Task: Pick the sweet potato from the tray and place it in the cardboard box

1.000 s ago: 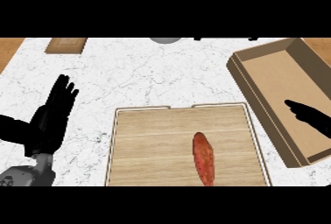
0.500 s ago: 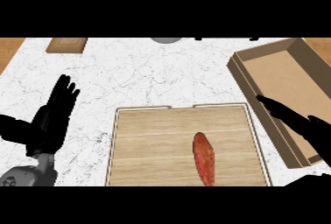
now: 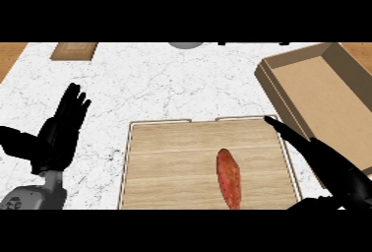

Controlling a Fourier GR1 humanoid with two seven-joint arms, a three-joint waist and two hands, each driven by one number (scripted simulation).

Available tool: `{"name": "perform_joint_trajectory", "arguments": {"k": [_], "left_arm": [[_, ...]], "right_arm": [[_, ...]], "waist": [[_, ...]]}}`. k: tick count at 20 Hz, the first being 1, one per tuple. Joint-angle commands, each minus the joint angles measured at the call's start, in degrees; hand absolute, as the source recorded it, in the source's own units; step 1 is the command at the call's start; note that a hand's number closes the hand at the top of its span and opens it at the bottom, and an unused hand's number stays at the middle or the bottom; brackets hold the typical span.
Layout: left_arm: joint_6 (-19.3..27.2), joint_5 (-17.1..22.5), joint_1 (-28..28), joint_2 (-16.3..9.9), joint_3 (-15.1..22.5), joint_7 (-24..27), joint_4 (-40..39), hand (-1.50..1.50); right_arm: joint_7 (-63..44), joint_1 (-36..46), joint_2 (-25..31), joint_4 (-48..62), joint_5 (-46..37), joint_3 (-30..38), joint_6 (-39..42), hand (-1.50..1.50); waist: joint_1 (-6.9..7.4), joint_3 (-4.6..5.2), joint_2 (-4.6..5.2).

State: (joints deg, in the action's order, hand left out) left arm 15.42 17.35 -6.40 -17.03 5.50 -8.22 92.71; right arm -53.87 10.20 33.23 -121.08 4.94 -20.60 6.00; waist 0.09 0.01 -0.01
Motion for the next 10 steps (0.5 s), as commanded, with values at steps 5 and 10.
{"name": "perform_joint_trajectory", "arguments": {"k": [5, 10], "left_arm": [[-2.07, -1.73, -2.65, 1.86, -3.09, -2.26, -0.95, 0.00], [-3.41, -3.74, 2.87, 2.90, -2.85, -1.43, 2.65, 0.00]], "right_arm": [[2.29, -4.96, -5.63, 0.84, -8.09, 1.49, 3.35, -1.50], [5.02, -2.95, -10.48, 7.29, -9.93, 1.72, 6.24, -1.50]], "waist": [[-0.29, -0.01, -0.01], [0.02, -0.02, 0.00]]}}
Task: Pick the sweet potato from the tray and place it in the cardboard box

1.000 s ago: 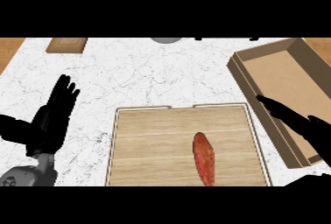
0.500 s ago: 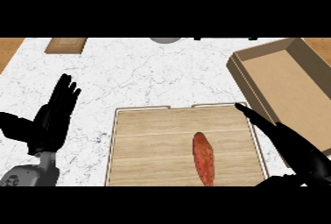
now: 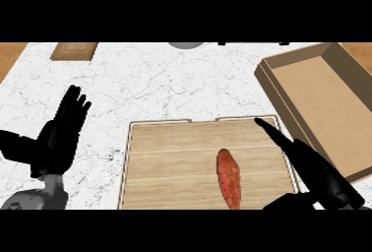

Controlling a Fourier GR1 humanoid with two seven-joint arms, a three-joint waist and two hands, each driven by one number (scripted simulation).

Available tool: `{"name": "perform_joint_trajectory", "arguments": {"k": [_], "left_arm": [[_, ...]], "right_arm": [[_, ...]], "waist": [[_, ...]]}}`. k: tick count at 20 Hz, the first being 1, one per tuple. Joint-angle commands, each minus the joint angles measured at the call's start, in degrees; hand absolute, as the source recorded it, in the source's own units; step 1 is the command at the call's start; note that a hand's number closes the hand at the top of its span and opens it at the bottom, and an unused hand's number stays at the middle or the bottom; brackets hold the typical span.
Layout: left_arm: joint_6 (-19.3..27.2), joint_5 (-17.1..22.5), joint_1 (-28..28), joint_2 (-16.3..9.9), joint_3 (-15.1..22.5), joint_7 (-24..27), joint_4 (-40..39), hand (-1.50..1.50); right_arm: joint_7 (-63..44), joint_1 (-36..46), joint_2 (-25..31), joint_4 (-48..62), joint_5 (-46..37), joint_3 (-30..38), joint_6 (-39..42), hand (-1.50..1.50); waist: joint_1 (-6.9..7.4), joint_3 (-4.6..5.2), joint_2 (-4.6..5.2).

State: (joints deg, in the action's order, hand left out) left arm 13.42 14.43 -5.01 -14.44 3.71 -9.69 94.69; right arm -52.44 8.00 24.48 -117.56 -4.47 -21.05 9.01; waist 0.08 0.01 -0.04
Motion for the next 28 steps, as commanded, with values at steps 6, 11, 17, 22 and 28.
{"name": "perform_joint_trajectory", "arguments": {"k": [6, 11, 17, 22, 28], "left_arm": [[-1.12, -3.73, 0.49, 3.28, -0.71, -0.07, -0.03, 0.00], [-2.47, -3.07, -1.28, 2.08, -3.82, -2.52, 0.84, 0.00], [-4.10, -4.24, 1.38, 4.49, -3.26, -1.25, 1.37, 0.00], [-3.50, -4.90, -2.46, 5.02, -5.15, -3.66, 0.71, 0.00], [-4.58, -7.17, -3.96, 6.85, -5.37, -0.14, -4.69, 0.00]], "right_arm": [[-2.85, -0.32, -6.28, 0.18, -4.05, 0.61, 5.31, -1.50], [2.86, 0.74, -6.95, 7.77, -7.30, 3.19, 7.24, -1.50], [7.60, -4.45, -10.49, 9.66, -14.19, -0.25, 5.98, -1.50], [6.74, -4.74, -15.70, 9.40, -18.66, -2.94, 4.19, -1.50], [6.47, -2.11, -15.02, 10.49, -15.88, 2.57, 10.73, -1.50]], "waist": [[-0.07, 0.00, 0.01], [-0.03, -0.01, 0.04], [-0.06, -0.01, 0.01], [-0.11, -0.01, 0.02], [-0.21, 0.00, 0.05]]}}
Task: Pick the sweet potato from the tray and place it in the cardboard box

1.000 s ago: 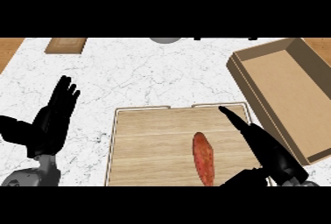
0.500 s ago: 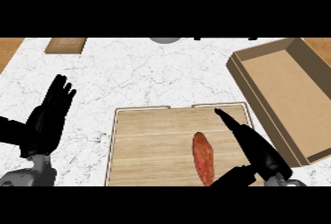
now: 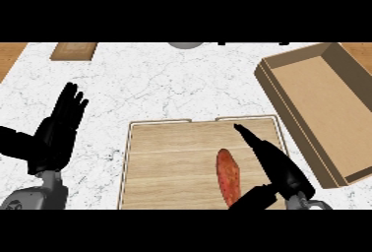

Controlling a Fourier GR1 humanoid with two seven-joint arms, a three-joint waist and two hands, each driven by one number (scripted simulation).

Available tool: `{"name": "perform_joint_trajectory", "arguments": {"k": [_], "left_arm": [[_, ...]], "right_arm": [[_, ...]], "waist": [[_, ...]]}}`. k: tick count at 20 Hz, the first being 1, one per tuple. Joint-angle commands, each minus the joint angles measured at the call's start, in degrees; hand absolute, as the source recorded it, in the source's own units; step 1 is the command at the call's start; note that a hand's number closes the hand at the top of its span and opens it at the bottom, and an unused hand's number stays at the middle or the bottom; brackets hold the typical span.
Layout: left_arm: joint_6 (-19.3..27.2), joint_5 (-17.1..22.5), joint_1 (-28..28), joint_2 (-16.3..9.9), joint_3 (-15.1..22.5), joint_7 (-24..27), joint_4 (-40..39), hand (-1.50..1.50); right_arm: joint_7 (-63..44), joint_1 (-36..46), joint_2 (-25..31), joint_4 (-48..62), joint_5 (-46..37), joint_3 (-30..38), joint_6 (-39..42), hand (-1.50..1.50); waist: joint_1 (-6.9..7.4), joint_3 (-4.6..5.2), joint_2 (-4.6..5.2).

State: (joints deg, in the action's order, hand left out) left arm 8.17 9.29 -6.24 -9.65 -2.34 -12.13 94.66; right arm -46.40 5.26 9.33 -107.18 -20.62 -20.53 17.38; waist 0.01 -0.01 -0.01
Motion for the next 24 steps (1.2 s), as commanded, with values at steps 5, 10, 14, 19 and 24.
{"name": "perform_joint_trajectory", "arguments": {"k": [5, 10, 14, 19, 24], "left_arm": [[-0.68, -3.14, 0.90, 2.53, 0.86, 3.92, -2.88, 0.00], [-1.98, -1.79, 1.00, 2.31, -0.87, 1.42, -0.40, 0.00], [-2.94, -1.26, -3.16, 1.38, -2.73, 1.62, -5.50, 0.00], [0.95, -4.50, -0.83, 3.87, -0.08, -2.50, 1.52, 0.00], [-2.22, -2.15, -0.24, 3.30, -1.43, -0.51, 0.16, 0.00]], "right_arm": [[0.65, -1.93, -5.20, 2.04, -5.81, -3.88, -1.60, -1.50], [5.26, -3.28, -2.44, 3.86, -3.82, 0.75, 2.60, -1.50], [2.18, -0.96, -8.29, 5.98, -9.80, -4.28, -1.71, -1.50], [9.26, -3.41, -4.26, 6.57, -8.95, -0.75, 1.02, 1.50], [12.81, -4.30, -3.73, 5.07, -15.44, -5.54, -1.11, 1.50]], "waist": [[-0.05, 0.01, 0.00], [-0.03, 0.00, 0.00], [-0.06, 0.01, 0.02], [0.01, 0.00, -0.03], [-0.03, 0.00, -0.05]]}}
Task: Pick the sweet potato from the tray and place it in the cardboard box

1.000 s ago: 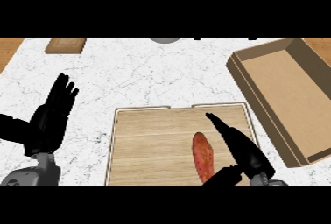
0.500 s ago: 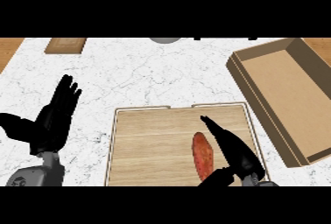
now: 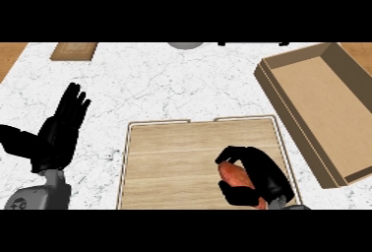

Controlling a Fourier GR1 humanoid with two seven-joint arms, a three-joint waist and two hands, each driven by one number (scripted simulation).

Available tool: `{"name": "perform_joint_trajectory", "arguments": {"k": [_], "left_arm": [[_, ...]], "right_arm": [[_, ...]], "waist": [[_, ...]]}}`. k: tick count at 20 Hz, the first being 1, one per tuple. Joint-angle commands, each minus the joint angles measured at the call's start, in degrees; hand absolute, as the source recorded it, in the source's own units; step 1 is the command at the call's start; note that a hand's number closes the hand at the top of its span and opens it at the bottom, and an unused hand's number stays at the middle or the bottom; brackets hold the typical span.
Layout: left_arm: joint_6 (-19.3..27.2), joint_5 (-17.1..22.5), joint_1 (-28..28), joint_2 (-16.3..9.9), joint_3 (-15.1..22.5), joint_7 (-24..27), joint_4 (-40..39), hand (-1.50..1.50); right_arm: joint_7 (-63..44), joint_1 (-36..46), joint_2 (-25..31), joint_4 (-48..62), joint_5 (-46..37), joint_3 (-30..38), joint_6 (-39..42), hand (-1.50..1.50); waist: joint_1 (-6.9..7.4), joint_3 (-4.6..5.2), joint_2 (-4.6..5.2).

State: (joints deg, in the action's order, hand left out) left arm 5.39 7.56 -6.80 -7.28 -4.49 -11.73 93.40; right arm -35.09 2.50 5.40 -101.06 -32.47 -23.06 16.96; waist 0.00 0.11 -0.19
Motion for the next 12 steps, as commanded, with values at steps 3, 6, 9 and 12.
{"name": "perform_joint_trajectory", "arguments": {"k": [3, 6, 9, 12], "left_arm": [[-0.42, -0.95, 0.99, 0.78, -0.15, 3.21, -1.09, 0.00], [-0.52, -0.63, -0.61, -0.24, -0.36, 0.06, -1.14, 0.00], [0.31, -1.30, -0.90, 1.19, 1.13, 0.43, 0.14, 0.00], [-0.50, 0.71, -1.15, -0.49, -0.25, -3.74, 2.70, 0.00]], "right_arm": [[1.24, -2.80, 2.54, -6.21, -2.87, -0.80, 1.67, 1.50], [1.81, 4.65, -1.04, 2.91, -12.49, -7.61, -2.55, 1.50], [-2.48, 13.51, -4.38, 8.17, -20.75, -14.80, -1.41, 1.50], [-1.59, 17.87, -5.28, 14.03, -25.27, -17.76, -3.77, 1.50]], "waist": [[-0.18, -0.10, 0.12], [0.21, -0.09, 0.21], [1.39, -0.03, 0.23], [1.41, -0.10, 0.17]]}}
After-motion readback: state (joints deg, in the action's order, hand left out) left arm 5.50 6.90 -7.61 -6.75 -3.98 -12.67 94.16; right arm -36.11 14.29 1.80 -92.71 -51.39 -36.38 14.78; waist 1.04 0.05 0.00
